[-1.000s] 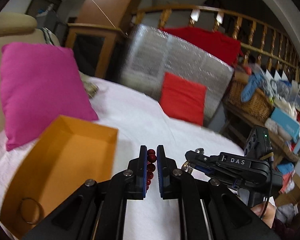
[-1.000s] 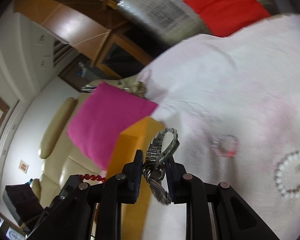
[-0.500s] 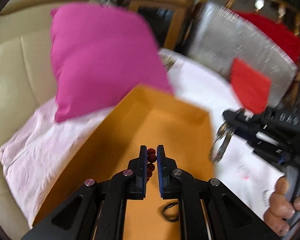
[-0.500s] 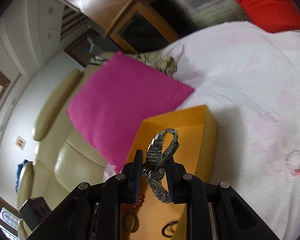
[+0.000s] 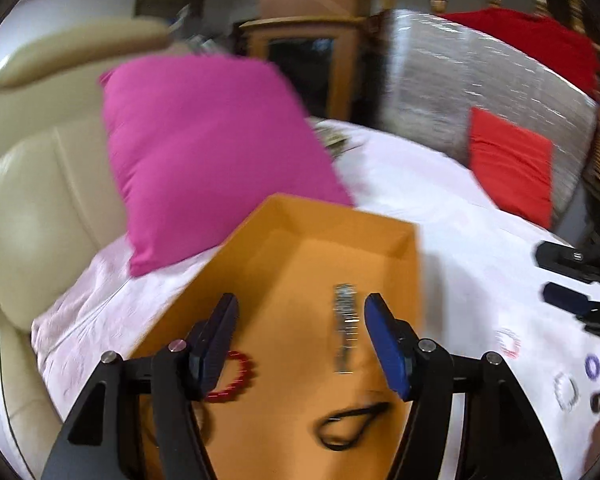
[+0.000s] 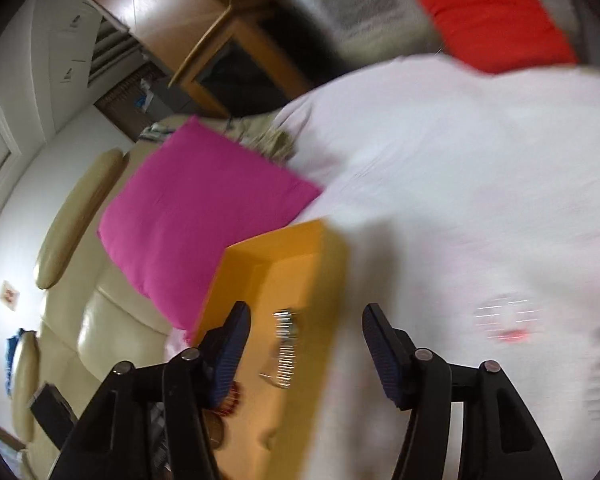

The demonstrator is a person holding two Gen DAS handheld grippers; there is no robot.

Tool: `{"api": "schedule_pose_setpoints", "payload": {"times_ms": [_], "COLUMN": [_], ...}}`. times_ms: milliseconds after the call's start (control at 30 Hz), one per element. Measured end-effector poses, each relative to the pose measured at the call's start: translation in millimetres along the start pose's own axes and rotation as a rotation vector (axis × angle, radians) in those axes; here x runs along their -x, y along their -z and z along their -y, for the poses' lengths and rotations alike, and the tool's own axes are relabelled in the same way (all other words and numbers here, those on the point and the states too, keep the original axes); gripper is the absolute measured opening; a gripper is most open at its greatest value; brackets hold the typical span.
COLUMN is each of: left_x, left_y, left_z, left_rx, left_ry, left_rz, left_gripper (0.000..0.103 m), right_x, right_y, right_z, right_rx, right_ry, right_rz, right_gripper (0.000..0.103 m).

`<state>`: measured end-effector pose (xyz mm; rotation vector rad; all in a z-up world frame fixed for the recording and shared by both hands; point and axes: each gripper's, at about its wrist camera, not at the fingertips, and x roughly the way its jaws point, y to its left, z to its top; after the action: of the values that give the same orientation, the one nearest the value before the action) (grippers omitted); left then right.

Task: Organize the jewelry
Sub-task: 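Move both tools back over the white pearl bracelet and black hair tie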

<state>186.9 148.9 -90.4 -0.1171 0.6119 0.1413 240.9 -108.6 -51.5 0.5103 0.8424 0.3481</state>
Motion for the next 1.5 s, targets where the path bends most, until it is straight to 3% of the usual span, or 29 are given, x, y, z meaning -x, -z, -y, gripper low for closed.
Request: {"api": "schedule_pose_setpoints", "payload": {"times_ms": [267, 367, 400, 433, 467, 567, 633, 733, 867, 967, 1067, 1233, 1333, 1500], "left_x": [30.8, 37.4, 38.4, 38.8, 38.3, 34.0, 32.0, 29.7, 33.8, 35.0, 35.1, 37.1, 35.8, 23.7], "left_y": [13.5, 23.1, 26.6, 28.9, 31.6, 39.2, 43.1, 45.6, 51.9, 57.9, 66.4, 72.0, 73.5, 74.1], "left_z": [97.0, 131.5, 143.1, 150.3, 159.7, 181.1, 191.2, 204.0, 222.2, 235.2, 246.4, 251.0, 253.4, 254.0], "left_rx": [-0.218, -0.283, -0.303, -0.313, -0.326, -0.357, -0.366, -0.372, -0.397, -0.443, -0.491, -0.478, -0.486, -0.457], "left_ry": [0.113, 0.166, 0.191, 0.211, 0.242, 0.268, 0.276, 0.303, 0.28, 0.236, 0.224, 0.265, 0.234, 0.211], "left_rz": [0.111, 0.12, 0.117, 0.111, 0.098, 0.071, 0.061, 0.058, 0.085, 0.091, 0.069, 0.018, 0.018, -0.05], "left_gripper": [0.079, 0.087, 0.087, 0.087, 0.087, 0.087, 0.087, 0.087, 0.088, 0.088, 0.089, 0.089, 0.089, 0.089], "right_x": [152.7, 207.0, 221.0, 237.7, 253.4, 271.9, 273.0, 278.0, 289.3, 293.0, 287.9, 276.5, 263.5, 241.1], "right_y": [9.4, 20.6, 25.7, 32.9, 41.9, 53.1, 54.0, 61.1, 48.7, 43.8, 43.1, 51.2, 50.0, 50.1], "right_z": [118.3, 130.4, 127.5, 122.6, 118.0, 114.6, 120.7, 144.9, 194.6, 215.6, 227.3, 240.6, 249.1, 259.3], "right_rx": [-0.086, -0.046, -0.008, 0.043, 0.096, 0.18, 0.178, 0.086, -0.076, -0.118, -0.153, -0.225, -0.256, -0.297], "right_ry": [0.23, 0.294, 0.322, 0.364, 0.397, 0.405, 0.417, 0.35, 0.377, 0.402, 0.41, 0.436, 0.463, 0.467], "right_rz": [0.251, 0.413, 0.475, 0.562, 0.66, 0.78, 0.777, 0.801, 0.699, 0.64, 0.586, 0.505, 0.424, 0.307], "right_gripper": [0.069, 0.069, 0.076, 0.093, 0.103, 0.103, 0.103, 0.103, 0.103, 0.103, 0.103, 0.103, 0.103, 0.103]}}
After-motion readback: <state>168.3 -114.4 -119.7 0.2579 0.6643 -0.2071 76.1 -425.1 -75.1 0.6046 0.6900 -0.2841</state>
